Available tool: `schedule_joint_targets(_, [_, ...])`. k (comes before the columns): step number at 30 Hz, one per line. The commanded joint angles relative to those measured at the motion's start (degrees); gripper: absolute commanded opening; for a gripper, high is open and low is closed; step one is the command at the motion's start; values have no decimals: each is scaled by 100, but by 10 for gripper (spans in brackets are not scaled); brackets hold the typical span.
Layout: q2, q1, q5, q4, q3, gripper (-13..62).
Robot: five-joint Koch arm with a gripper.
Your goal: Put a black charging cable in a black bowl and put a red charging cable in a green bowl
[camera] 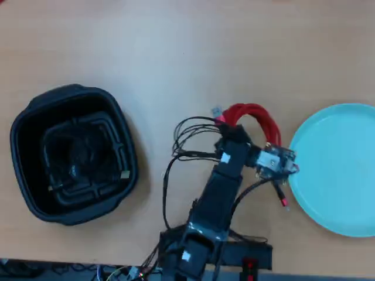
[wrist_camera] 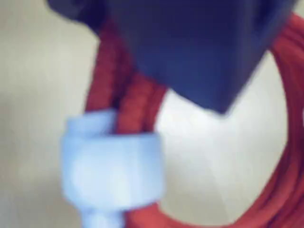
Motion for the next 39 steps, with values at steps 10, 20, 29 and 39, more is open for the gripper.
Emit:
schedule_joint_targets(10, [-141, 1802, -1037, -35, -1230, -74])
schedule_joint_targets(20, [-1907, 2426, -1415, 44, -3586, -74])
schedule_joint_targets(29, [-2751, 3155, -1837, -18, -5080, -74])
schedule_joint_targets(39, [-3700, 4263, -2452, -308, -5836, -74])
